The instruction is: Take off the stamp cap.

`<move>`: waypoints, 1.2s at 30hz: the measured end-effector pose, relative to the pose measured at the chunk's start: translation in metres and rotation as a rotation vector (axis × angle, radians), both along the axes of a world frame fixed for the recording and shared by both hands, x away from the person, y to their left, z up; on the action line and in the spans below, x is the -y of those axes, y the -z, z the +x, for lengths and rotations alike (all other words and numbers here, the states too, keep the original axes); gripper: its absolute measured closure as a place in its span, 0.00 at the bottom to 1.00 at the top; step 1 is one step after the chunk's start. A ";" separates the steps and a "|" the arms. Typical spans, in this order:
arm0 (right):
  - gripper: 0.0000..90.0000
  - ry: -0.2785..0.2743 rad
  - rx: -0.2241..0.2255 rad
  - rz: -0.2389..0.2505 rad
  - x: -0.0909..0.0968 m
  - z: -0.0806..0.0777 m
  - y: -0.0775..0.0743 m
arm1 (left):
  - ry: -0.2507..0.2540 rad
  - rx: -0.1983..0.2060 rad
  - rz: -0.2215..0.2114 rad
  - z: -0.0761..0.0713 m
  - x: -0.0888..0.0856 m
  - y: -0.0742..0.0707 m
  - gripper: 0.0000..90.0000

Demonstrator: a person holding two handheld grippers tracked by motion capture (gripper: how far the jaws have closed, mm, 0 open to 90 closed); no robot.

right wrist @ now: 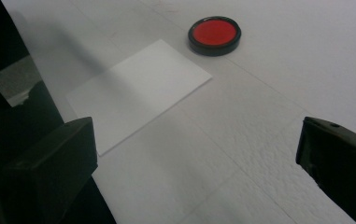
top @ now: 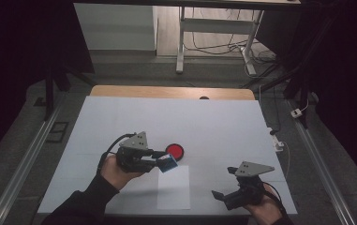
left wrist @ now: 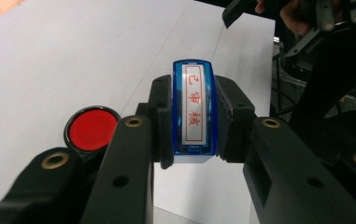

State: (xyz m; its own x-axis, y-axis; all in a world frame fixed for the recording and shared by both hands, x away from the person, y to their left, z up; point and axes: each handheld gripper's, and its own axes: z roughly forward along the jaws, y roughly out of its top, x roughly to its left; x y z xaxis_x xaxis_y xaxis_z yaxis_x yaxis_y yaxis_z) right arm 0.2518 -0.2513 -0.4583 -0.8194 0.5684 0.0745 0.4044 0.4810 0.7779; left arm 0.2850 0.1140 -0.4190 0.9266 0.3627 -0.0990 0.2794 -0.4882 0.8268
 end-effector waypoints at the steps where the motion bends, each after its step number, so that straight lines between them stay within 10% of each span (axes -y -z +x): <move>1: 0.00 -0.003 -0.006 0.007 -0.002 0.001 0.000 | 0.003 0.000 -0.003 0.000 0.000 0.000 0.78; 8: 0.00 -0.071 -0.061 0.039 -0.015 0.003 0.003 | 0.026 0.004 -0.003 -0.001 0.001 0.000 0.78; 36: 0.00 -0.170 -0.042 0.039 -0.064 0.018 0.000 | 0.080 0.007 -0.027 -0.001 0.002 0.001 0.78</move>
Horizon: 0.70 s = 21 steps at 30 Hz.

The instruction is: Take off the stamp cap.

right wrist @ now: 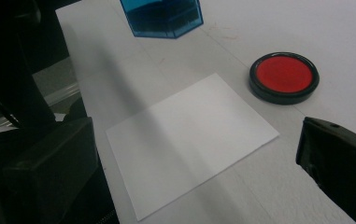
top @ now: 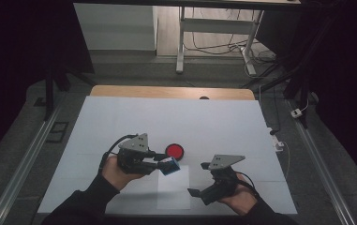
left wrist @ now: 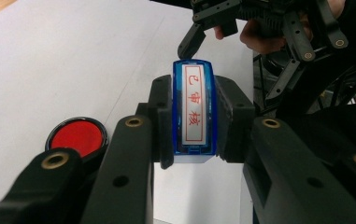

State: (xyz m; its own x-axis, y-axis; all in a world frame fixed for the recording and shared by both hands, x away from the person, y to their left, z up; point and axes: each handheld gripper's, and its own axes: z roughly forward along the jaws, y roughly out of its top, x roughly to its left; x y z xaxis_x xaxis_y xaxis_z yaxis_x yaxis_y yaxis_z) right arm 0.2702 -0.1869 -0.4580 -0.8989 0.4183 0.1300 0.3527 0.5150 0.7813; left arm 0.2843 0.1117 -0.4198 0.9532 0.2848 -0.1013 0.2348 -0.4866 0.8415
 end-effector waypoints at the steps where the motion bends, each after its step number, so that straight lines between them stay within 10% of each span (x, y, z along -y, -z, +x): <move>1: 0.00 -0.005 -0.001 0.000 -0.001 0.001 0.000 | 0.001 0.000 0.003 0.000 0.000 0.000 0.78; 21: 0.00 -0.078 0.008 -0.022 -0.031 0.013 0.005 | 0.026 0.000 -0.016 0.001 0.001 0.000 0.78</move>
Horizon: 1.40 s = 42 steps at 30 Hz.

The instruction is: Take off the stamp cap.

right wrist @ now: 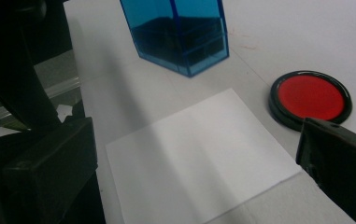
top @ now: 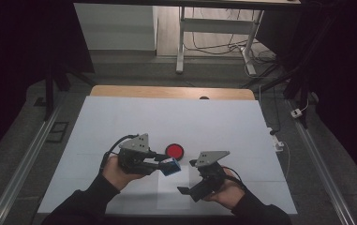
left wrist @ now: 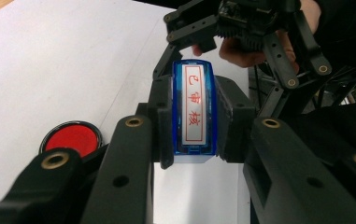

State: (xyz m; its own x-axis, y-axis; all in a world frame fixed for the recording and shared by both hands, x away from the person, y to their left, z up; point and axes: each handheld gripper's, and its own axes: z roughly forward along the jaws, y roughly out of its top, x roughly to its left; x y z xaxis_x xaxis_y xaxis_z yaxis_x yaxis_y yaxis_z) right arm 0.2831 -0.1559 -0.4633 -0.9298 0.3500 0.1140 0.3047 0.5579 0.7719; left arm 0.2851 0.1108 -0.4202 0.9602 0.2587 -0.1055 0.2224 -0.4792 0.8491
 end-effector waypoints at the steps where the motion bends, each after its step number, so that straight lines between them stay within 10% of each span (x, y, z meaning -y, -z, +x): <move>1: 0.00 -0.004 0.001 0.004 -0.001 0.001 0.000 | 0.002 0.000 -0.002 0.000 0.000 0.000 0.78; 28: 0.58 -0.220 -0.033 0.097 -0.014 0.020 -0.004 | 0.071 0.051 -0.009 -0.002 0.003 0.001 0.78; 42: 0.70 -0.285 -0.045 0.134 -0.013 0.023 -0.005 | 0.101 0.070 -0.037 -0.004 0.002 0.000 0.78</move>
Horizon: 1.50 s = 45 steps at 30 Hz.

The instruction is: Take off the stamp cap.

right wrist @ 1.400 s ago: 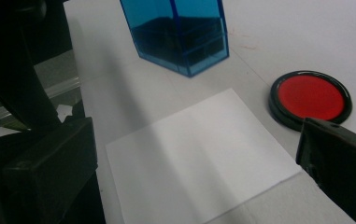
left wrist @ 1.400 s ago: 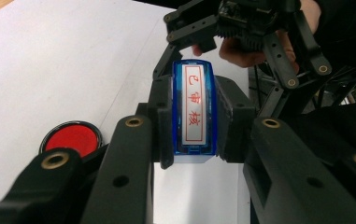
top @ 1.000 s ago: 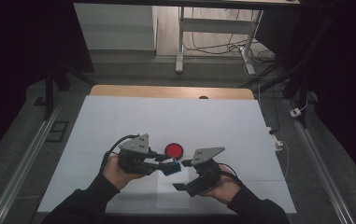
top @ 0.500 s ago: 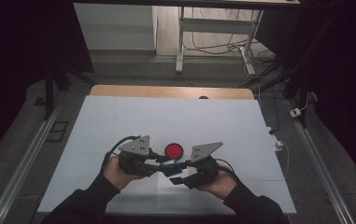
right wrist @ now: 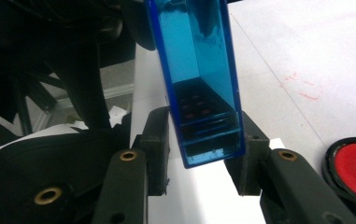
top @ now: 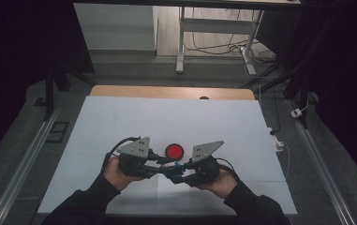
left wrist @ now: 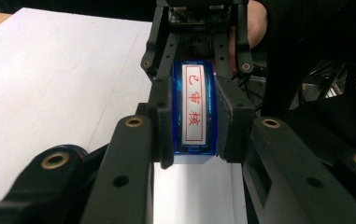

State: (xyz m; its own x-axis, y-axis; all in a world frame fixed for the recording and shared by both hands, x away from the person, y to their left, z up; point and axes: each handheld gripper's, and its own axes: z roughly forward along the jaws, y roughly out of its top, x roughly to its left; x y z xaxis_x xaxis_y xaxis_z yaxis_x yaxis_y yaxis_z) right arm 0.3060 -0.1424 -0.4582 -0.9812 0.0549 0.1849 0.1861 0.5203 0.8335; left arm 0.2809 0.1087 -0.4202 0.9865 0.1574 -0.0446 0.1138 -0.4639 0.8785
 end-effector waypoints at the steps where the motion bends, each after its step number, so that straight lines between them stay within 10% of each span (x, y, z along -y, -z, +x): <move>1: 0.71 -0.002 -0.003 0.005 0.000 0.000 0.000 | 0.002 0.003 0.002 0.000 0.000 0.000 0.78; 16: 0.76 -0.028 -0.082 0.055 0.002 0.006 0.003 | 0.011 0.019 -0.025 0.000 -0.003 -0.001 0.78; 31: 0.77 0.055 -0.203 -0.027 0.000 0.008 0.004 | -0.022 0.064 0.002 -0.004 -0.002 -0.003 0.79; 45: 0.76 0.083 -0.090 -0.073 -0.002 -0.002 0.001 | -0.082 0.028 0.002 -0.001 -0.006 -0.003 0.79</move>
